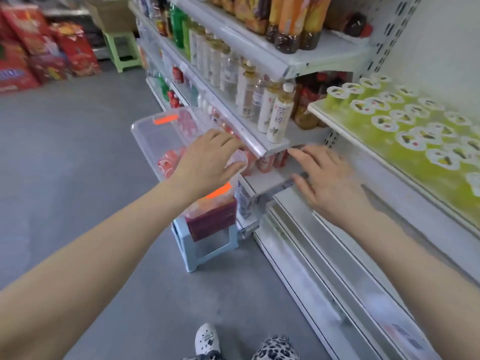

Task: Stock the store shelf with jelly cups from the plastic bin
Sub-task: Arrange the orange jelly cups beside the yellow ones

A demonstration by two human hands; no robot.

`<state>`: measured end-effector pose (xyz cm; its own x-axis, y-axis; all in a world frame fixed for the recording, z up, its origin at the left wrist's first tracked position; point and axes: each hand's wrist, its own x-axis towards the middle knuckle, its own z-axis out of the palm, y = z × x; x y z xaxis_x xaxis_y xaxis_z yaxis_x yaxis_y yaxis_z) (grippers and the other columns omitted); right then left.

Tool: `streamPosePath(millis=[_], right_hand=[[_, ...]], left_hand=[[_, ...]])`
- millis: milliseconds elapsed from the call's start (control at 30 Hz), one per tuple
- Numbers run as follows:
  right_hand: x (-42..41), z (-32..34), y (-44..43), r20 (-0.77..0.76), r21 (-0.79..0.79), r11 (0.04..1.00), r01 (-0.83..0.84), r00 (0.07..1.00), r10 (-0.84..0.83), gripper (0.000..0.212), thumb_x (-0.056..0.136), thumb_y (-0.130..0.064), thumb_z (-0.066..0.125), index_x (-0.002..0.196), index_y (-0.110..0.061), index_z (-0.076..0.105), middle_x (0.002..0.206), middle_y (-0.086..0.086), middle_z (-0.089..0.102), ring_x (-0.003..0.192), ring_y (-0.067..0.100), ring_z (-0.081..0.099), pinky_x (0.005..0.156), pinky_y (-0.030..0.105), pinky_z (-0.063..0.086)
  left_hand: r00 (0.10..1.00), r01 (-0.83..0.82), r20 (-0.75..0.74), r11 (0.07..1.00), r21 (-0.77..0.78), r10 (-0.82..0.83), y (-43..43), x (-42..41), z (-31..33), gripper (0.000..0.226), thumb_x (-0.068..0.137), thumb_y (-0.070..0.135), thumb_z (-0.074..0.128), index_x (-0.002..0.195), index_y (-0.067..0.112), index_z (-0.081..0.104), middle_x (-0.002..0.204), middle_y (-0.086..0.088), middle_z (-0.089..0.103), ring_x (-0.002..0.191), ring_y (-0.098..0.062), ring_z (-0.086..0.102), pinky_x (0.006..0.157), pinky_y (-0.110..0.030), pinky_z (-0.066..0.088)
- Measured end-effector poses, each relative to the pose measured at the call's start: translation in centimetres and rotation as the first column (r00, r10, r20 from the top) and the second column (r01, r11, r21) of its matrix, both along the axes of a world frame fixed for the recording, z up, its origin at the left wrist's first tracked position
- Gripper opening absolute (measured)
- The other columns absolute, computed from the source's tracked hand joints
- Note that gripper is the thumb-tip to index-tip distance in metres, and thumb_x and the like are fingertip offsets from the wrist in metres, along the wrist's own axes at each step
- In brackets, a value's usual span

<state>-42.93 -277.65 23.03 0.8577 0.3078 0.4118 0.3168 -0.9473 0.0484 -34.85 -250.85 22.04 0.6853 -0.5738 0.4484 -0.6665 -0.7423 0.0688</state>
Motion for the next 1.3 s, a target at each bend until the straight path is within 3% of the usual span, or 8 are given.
streamPosePath(millis=[267,500,600,700,800,933,1133,1300], right_hand=[[8.2,-7.8,10.9,-0.176,0.071,0.971,-0.229,0.955,0.238,0.047,0.095,-0.036,0.049,0.136,-0.015,0.052,0.125,0.010,0.057,0.112,0.033,0.055,0.094,0.045,0.045],[17.8,-11.6,14.0,-0.440,0.109,0.957,-0.270,0.850,0.290,0.046,0.095,-0.036,0.044,0.137,-0.018,0.049,0.125,0.008,0.058,0.112,0.032,0.056,0.094,0.044,0.047],[22.6,-13.1,15.9,-0.653,0.089,0.955,-0.282,0.708,0.270,0.044,0.096,-0.031,0.052,0.140,-0.022,0.047,0.130,0.008,0.058,0.113,0.030,0.057,0.093,0.042,0.048],[26.3,-16.5,18.3,-0.819,0.032,0.948,-0.315,0.535,0.206,0.048,0.091,-0.029,0.060,0.136,-0.019,0.049,0.122,0.010,0.061,0.112,0.031,0.057,0.092,0.042,0.049],[28.7,-20.3,20.4,-0.900,-0.045,0.938,-0.343,0.422,0.111,0.051,0.088,-0.032,0.061,0.136,-0.025,0.046,0.117,0.006,0.063,0.105,0.031,0.062,0.088,0.043,0.052],[29.6,-23.5,21.6,-0.960,-0.081,0.926,-0.369,0.279,0.028,0.060,0.095,-0.031,0.054,0.148,-0.023,0.028,0.116,0.008,0.066,0.096,0.028,0.065,0.087,0.046,0.053],[30.0,-23.9,21.7,-0.951,-0.063,0.948,-0.313,0.307,0.038,0.057,0.093,-0.024,0.058,0.144,-0.023,0.033,0.114,0.006,0.064,0.097,0.027,0.063,0.083,0.040,0.052],[30.7,-21.1,20.0,-0.909,0.020,0.983,-0.182,0.407,0.094,0.052,0.089,-0.026,0.066,0.135,-0.022,0.042,0.127,0.013,0.050,0.107,0.031,0.058,0.091,0.042,0.049]], left_hand=[[0.882,-0.357,-0.299,0.930,0.081,0.365,12.5,1.3,-7.9,0.033,0.086,0.029,0.065,0.118,0.020,0.061,0.112,-0.004,0.064,0.100,-0.034,0.056,0.084,-0.046,0.049],[0.795,-0.482,-0.393,0.875,0.052,0.461,14.4,5.4,-12.0,0.026,0.090,0.030,0.060,0.114,0.019,0.064,0.113,-0.003,0.066,0.102,-0.032,0.058,0.087,-0.045,0.050],[0.776,-0.494,-0.403,0.865,0.089,0.485,14.2,8.4,-13.7,0.035,0.092,0.037,0.043,0.108,0.015,0.067,0.104,-0.004,0.068,0.099,-0.030,0.059,0.088,-0.043,0.048],[0.766,-0.516,-0.397,0.852,0.090,0.506,13.9,10.6,-15.6,0.034,0.089,0.034,0.045,0.101,0.014,0.069,0.099,-0.004,0.069,0.101,-0.031,0.058,0.094,-0.044,0.045],[0.759,-0.549,-0.389,0.834,0.050,0.522,13.9,11.4,-17.0,0.029,0.088,0.030,0.049,0.103,0.017,0.070,0.105,-0.001,0.069,0.112,-0.028,0.055,0.108,-0.049,0.034],[0.748,-0.568,-0.422,0.823,-0.010,0.512,13.8,11.4,-17.4,0.031,0.093,0.028,0.044,0.103,0.018,0.071,0.106,0.000,0.069,0.120,-0.026,0.052,0.112,-0.051,0.030],[0.762,-0.579,-0.394,0.813,-0.058,0.514,13.9,11.1,-17.2,0.028,0.092,0.023,0.046,0.095,0.017,0.073,0.098,0.002,0.069,0.118,-0.026,0.054,0.116,-0.049,0.025],[0.835,-0.425,-0.286,0.882,0.205,0.470,13.1,12.3,-17.1,0.018,0.082,0.015,0.066,0.099,0.018,0.072,0.091,0.001,0.070,0.102,-0.027,0.060,0.120,-0.041,0.014]])
